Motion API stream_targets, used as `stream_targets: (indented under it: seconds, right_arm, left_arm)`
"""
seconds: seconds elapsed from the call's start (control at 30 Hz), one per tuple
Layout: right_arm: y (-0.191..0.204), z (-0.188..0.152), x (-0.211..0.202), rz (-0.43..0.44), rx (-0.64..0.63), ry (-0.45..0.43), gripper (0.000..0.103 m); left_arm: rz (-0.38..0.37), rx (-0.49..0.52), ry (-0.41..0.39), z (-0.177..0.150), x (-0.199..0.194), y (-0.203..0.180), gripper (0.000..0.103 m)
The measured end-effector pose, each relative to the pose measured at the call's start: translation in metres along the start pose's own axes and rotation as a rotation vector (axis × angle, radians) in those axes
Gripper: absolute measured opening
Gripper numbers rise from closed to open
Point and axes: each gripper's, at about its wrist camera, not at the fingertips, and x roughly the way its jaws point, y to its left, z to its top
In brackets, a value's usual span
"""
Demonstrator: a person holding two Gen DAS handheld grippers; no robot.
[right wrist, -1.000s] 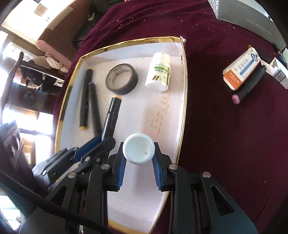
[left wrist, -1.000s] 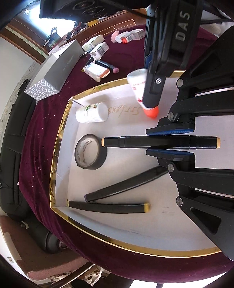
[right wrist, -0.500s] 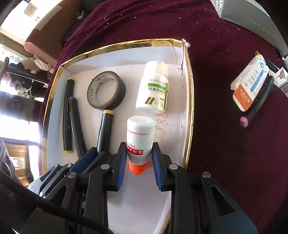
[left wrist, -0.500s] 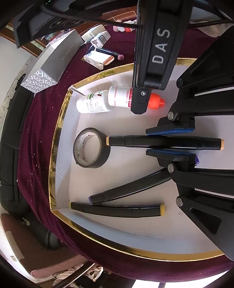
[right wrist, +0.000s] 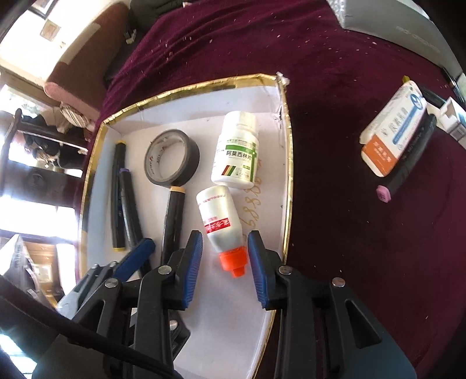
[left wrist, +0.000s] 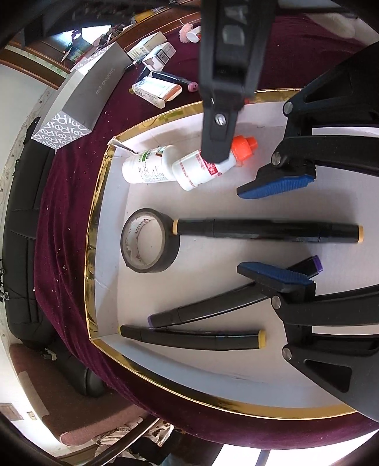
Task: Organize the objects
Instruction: 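Carry glue bottle and marker into white tray, opening both tools, then lift both open tools away from tray toward remaining boxes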
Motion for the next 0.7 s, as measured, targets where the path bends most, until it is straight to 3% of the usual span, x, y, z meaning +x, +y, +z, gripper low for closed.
stream_targets:
  seconds: [0.23, 0.7]
  right_arm:
    - [-0.010, -0.010, -0.027, 0.036, 0.024, -0.064, 0.037]
    - [-0.018, -0.029, -0.042, 0.094, 0.023, -0.069, 0.037]
  left_arm:
    - [0.002, -0.005, 0.004, -0.004, -0.002, -0.009, 0.040]
    - [0.067, 0.051, -0.015, -0.033, -0.010, -0.040, 0.049]
